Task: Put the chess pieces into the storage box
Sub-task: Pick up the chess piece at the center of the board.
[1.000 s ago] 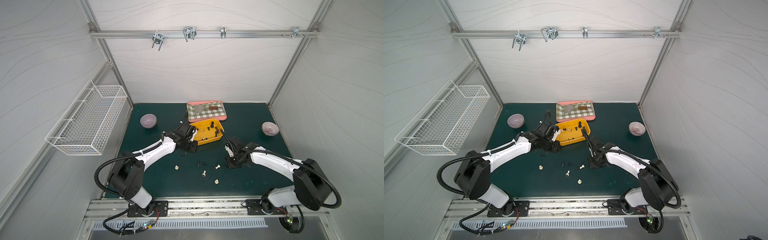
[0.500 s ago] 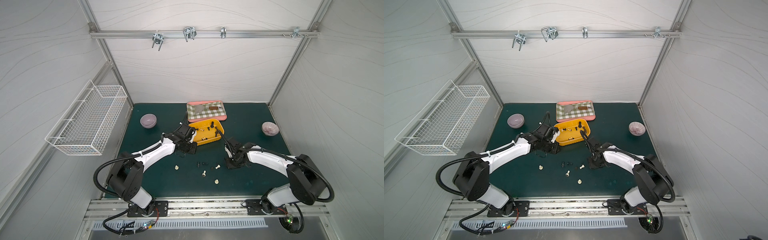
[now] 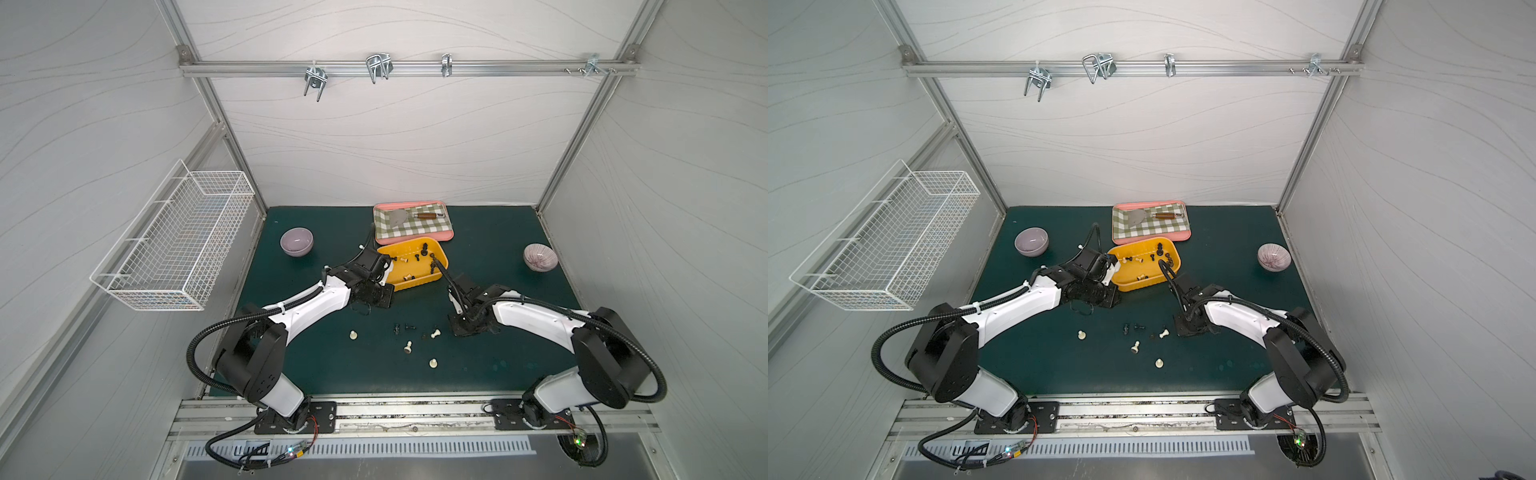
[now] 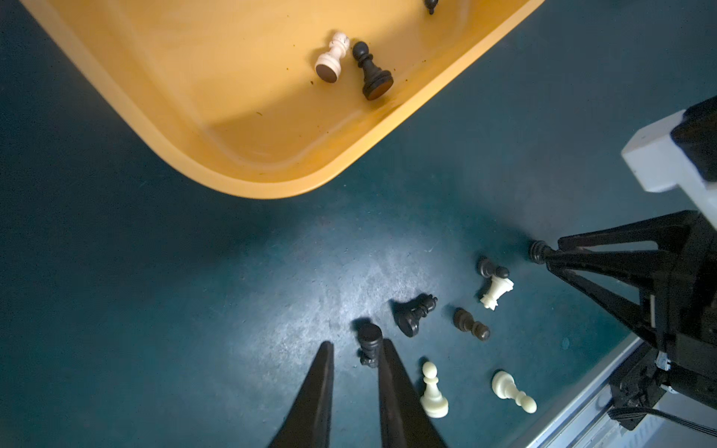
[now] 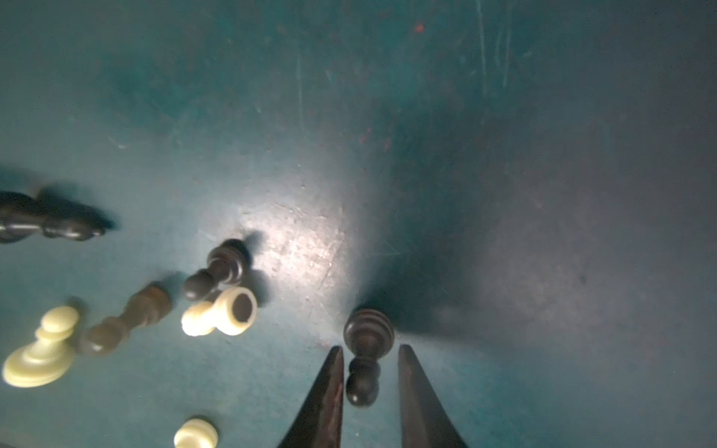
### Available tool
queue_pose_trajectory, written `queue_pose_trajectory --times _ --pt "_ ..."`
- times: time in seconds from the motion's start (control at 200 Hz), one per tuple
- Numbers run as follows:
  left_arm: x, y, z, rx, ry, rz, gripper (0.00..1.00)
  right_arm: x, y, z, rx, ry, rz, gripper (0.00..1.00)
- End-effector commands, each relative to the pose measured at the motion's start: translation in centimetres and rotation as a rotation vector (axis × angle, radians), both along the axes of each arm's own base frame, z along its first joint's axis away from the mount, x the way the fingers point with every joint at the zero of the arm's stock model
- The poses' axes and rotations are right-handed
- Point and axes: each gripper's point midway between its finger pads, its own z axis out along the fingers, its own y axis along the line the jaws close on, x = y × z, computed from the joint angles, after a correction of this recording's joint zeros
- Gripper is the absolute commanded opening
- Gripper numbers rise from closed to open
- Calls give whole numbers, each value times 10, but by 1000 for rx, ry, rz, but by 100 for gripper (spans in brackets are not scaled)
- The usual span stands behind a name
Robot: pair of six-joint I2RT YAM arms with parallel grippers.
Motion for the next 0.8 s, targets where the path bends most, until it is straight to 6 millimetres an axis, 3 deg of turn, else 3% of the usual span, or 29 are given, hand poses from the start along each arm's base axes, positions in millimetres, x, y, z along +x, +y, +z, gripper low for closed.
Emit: queue_pose_trajectory --times 0.0,0.425,0.645,0.795 --pt "4 -3 9 -18 -40 -7 22 5 4 4 -4 -15 -7 27" --pt "4 -4 7 -15 -36 -13 22 5 6 6 -4 -16 -4 14" --pt "4 -5 8 -20 -38 -27 22 13 15 37 47 -69 23 12" --pt "-2 -4 10 -20 -36 -40 22 31 29 67 103 -115 51 12"
